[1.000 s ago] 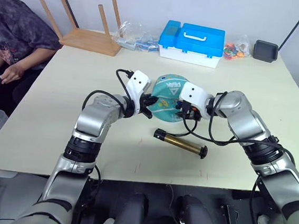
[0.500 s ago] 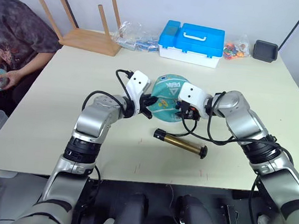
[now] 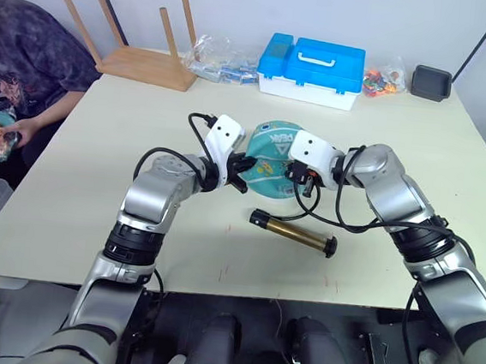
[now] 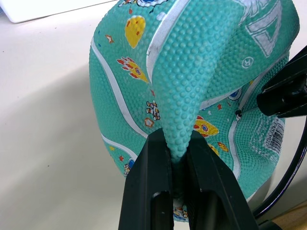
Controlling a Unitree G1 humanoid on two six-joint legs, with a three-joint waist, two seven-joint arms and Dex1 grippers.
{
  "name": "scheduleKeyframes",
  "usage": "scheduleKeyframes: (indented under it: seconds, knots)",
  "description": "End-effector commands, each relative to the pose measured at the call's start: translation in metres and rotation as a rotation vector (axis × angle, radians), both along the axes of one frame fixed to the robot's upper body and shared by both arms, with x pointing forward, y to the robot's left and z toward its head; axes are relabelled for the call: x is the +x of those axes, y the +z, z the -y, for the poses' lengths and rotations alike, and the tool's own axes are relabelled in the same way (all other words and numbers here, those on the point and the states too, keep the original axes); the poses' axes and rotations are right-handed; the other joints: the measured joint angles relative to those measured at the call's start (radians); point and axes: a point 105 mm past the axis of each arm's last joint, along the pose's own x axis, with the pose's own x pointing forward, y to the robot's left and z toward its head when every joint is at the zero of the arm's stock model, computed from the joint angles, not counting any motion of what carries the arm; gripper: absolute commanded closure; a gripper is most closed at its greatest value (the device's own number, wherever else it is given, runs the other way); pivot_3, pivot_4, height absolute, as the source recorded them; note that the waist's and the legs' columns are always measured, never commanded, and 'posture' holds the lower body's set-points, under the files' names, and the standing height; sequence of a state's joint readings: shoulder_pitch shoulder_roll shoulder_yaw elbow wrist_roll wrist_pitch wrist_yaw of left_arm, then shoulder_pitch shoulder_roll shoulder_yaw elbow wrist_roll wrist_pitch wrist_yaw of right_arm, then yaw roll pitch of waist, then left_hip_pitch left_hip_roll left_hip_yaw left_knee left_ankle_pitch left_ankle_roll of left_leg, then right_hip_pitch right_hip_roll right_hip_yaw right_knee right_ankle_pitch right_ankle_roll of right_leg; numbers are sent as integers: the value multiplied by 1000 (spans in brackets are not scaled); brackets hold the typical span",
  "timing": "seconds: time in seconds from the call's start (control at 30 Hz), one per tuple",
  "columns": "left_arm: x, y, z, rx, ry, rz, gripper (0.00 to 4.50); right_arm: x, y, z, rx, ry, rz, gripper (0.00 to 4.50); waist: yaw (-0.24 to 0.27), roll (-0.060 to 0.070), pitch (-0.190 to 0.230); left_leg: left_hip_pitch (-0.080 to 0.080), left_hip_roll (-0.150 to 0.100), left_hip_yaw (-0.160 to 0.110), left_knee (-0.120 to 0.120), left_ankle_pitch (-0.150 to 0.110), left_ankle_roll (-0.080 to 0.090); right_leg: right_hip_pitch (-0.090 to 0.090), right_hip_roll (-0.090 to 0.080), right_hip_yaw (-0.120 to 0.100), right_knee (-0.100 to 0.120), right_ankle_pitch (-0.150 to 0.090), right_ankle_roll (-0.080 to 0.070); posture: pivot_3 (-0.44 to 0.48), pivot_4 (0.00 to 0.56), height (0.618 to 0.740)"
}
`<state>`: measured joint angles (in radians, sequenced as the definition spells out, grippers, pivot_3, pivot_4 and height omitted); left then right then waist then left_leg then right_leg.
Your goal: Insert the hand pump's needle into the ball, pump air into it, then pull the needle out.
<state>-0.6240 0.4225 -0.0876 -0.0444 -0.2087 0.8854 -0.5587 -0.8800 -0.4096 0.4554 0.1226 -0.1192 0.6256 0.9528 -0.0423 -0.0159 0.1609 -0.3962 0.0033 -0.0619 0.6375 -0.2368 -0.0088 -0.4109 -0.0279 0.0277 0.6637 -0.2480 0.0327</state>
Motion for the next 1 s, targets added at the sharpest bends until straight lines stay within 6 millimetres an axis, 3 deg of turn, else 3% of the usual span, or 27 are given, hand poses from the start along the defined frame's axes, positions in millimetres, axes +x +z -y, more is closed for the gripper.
scheduleKeyframes:
  seconds: [0.03, 0.2, 0.6, 0.87, 1.0]
  knots:
    - [-2, -26, -12, 37, 55, -99, 4500, -4, 16, -14, -22, 43, 67, 4192, -1, 0, 0, 0, 0, 0, 0, 0, 0, 0, 0, 0, 0, 0, 0, 0, 150, 740]
    - [-4, -27, -12, 33, 57, -104, 4500, 3, -13, -7, -176, -25, 41, 4192, -2, 0, -1, 1, 0, 0, 0, 0, 0, 0, 0, 0, 1, 0, 0, 0, 150, 740]
    - [-4, -29, -15, 33, 67, -108, 4500, 20, -53, 8, -307, -138, -37, 4192, -18, -1, -2, 18, 4, 1, 2, 0, 0, 16, 6, 1, 1, 0, 1, 0, 150, 740]
    - [-5, -31, -17, 31, 77, -114, 4500, 26, -72, -4, -294, -154, -82, 4192, -31, -4, -11, 23, 7, 2, 1, 0, 0, 18, 10, 5, 1, 1, -1, 0, 150, 740]
    - [-5, -32, -16, 29, 78, -117, 4500, 27, -93, -5, -339, -171, -116, 4192, -44, -5, -12, 41, 7, 2, -5, -1, 0, 31, 13, 10, -1, 0, -2, 0, 150, 740]
